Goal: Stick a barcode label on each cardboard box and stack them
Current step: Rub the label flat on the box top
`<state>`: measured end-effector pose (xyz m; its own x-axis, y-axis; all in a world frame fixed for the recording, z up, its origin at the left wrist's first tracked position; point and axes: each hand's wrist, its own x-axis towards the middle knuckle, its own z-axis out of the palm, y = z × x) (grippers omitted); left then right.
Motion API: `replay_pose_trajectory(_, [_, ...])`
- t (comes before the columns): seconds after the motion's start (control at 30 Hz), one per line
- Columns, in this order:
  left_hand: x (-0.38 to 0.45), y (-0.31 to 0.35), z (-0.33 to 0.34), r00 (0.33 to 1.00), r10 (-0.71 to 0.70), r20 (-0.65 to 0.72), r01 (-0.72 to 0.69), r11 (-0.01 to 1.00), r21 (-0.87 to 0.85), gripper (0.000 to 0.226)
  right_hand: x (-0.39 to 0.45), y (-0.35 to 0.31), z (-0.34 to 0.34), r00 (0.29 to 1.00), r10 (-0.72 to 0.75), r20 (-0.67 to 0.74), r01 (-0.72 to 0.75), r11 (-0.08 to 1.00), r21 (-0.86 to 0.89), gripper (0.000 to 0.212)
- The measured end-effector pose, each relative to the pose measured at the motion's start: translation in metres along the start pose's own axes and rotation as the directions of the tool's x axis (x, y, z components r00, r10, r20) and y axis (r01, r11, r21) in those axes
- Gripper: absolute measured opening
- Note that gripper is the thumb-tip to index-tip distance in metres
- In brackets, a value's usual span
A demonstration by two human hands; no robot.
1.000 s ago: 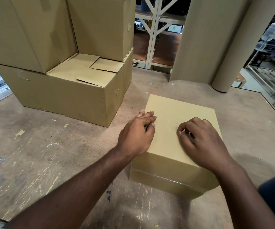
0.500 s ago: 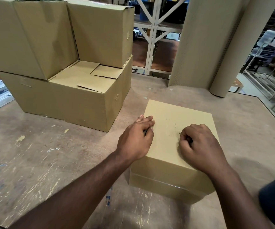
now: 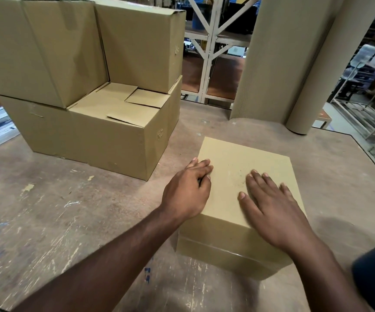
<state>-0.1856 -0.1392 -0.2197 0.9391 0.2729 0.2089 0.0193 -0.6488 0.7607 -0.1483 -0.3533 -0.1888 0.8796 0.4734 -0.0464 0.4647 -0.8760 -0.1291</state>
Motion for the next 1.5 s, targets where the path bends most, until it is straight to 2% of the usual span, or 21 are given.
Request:
replay_pose_trajectory(0.1, [0.001, 0.002, -0.001, 1.0, 0.001, -0.004, -0.001, 1.0, 0.028, 0.039, 0.018, -0.012, -0.002, 0.998, -0.056, 0.038, 0.055, 0.998, 0.04, 0.067])
replay_pose_trajectory(0.23, [0.001, -0.001, -0.002, 1.0, 0.0, 0.0, 0.0, 1.0, 0.014, 0.039, 0.019, -0.034, 0.001, 0.945, -0.324, 0.047, 0.319, 0.943, 0.094, 0.063])
replay_pose_trajectory(0.3, [0.001, -0.003, -0.001, 1.0, -0.001, 0.005, 0.001, 1.0, -0.005, 0.039, 0.014, -0.035, 0.0, 0.921, -0.382, 0.078, 0.375, 0.922, 0.094, 0.059])
replay_pose_trajectory(0.4, [0.002, -0.005, 0.0, 1.0, -0.005, 0.002, 0.005, 1.0, 0.001, 0.04, 0.028, -0.009, -0.006, 0.958, -0.256, 0.127, 0.258, 0.966, 0.004, 0.068])
replay_pose_trajectory(0.53, [0.003, -0.006, 0.001, 1.0, 0.013, 0.003, -0.013, 1.0, 0.003, 0.041, 0.055, 0.033, -0.018, 0.989, 0.113, 0.095, -0.108, 0.992, -0.061, 0.083])
replay_pose_trajectory(0.57, [0.003, -0.006, 0.002, 1.0, 0.014, -0.001, -0.014, 1.0, 0.015, 0.042, 0.053, 0.028, -0.019, 0.992, 0.076, 0.101, -0.07, 0.996, -0.062, 0.09])
replay_pose_trajectory(0.63, [0.003, -0.004, 0.002, 1.0, 0.016, -0.016, -0.015, 0.999, 0.047, 0.042, 0.034, -0.001, -0.011, 0.973, -0.196, 0.119, 0.199, 0.98, -0.019, 0.1])
replay_pose_trajectory(0.67, [0.003, -0.004, 0.002, 1.0, 0.019, -0.025, -0.018, 0.998, 0.059, 0.043, 0.019, -0.017, -0.007, 0.936, -0.325, 0.134, 0.326, 0.945, 0.017, 0.096])
replay_pose_trajectory(0.73, [0.003, -0.004, 0.003, 0.999, 0.015, -0.029, -0.013, 0.998, 0.054, 0.043, 0.003, -0.024, -0.004, 0.883, -0.442, 0.158, 0.437, 0.897, 0.066, 0.086])
replay_pose_trajectory(0.8, [0.002, -0.005, 0.002, 1.0, 0.003, -0.019, -0.002, 0.999, 0.032, 0.045, 0.017, 0.005, -0.007, 0.929, -0.348, 0.128, 0.343, 0.938, 0.06, 0.093])
replay_pose_trajectory(0.87, [0.002, -0.005, 0.001, 1.0, -0.005, -0.014, 0.005, 1.0, 0.021, 0.047, 0.041, 0.044, -0.014, 0.993, -0.094, 0.071, 0.095, 0.995, -0.012, 0.091])
replay_pose_trajectory(0.93, [0.002, -0.003, 0.001, 1.0, -0.003, -0.019, 0.003, 1.0, 0.027, 0.047, 0.055, 0.061, -0.019, 0.988, 0.142, 0.064, -0.139, 0.989, -0.058, 0.08])
replay_pose_trajectory(0.97, [0.003, -0.002, 0.001, 1.0, -0.012, -0.018, 0.013, 1.0, 0.027, 0.048, 0.054, 0.053, -0.017, 0.986, 0.154, 0.069, -0.15, 0.987, -0.063, 0.077])
replay_pose_trajectory(1.0, [0.003, -0.002, 0.001, 1.0, -0.027, -0.012, 0.027, 0.999, 0.023, 0.049, 0.049, 0.037, -0.014, 0.99, 0.103, 0.092, -0.097, 0.993, -0.061, 0.075])
replay_pose_trajectory(1.1, [0.002, -0.002, -0.001, 0.998, -0.057, 0.008, 0.057, 0.998, -0.012, 0.05, 0.016, -0.025, -0.005, 0.954, -0.261, 0.146, 0.26, 0.965, 0.021, 0.071])
replay_pose_trajectory(1.17, [0.0, -0.002, -0.002, 0.996, -0.088, 0.011, 0.089, 0.993, -0.072, 0.049, 0.019, -0.027, -0.004, 0.929, -0.347, 0.132, 0.345, 0.938, 0.037, 0.068])
replay_pose_trajectory(1.23, [-0.001, -0.002, -0.002, 0.993, -0.118, 0.028, 0.121, 0.985, -0.126, 0.049, 0.047, -0.003, -0.007, 0.968, -0.224, 0.115, 0.222, 0.975, 0.031, 0.065])
replay_pose_trajectory(1.3, [-0.001, -0.004, -0.002, 0.991, -0.129, 0.041, 0.134, 0.977, -0.163, 0.049, 0.071, 0.022, -0.014, 0.997, -0.011, 0.08, 0.013, 1.0, -0.023, 0.066])
replay_pose_trajectory(1.37, [0.0, -0.005, -0.001, 0.988, -0.151, 0.03, 0.154, 0.966, -0.208, 0.048, 0.074, 0.015, -0.014, 0.996, -0.003, 0.093, 0.007, 0.999, -0.04, 0.069])
replay_pose_trajectory(1.43, [0.0, -0.005, -0.001, 0.982, -0.191, 0.002, 0.184, 0.942, -0.281, 0.044, 0.055, -0.014, -0.008, 0.959, -0.263, 0.103, 0.263, 0.965, 0.012, 0.067])
replay_pose_trajectory(1.5, [0.0, -0.004, 0.001, 0.973, -0.229, -0.02, 0.207, 0.912, -0.353, 0.041, 0.04, -0.027, -0.004, 0.867, -0.49, 0.085, 0.482, 0.87, 0.105, 0.058])
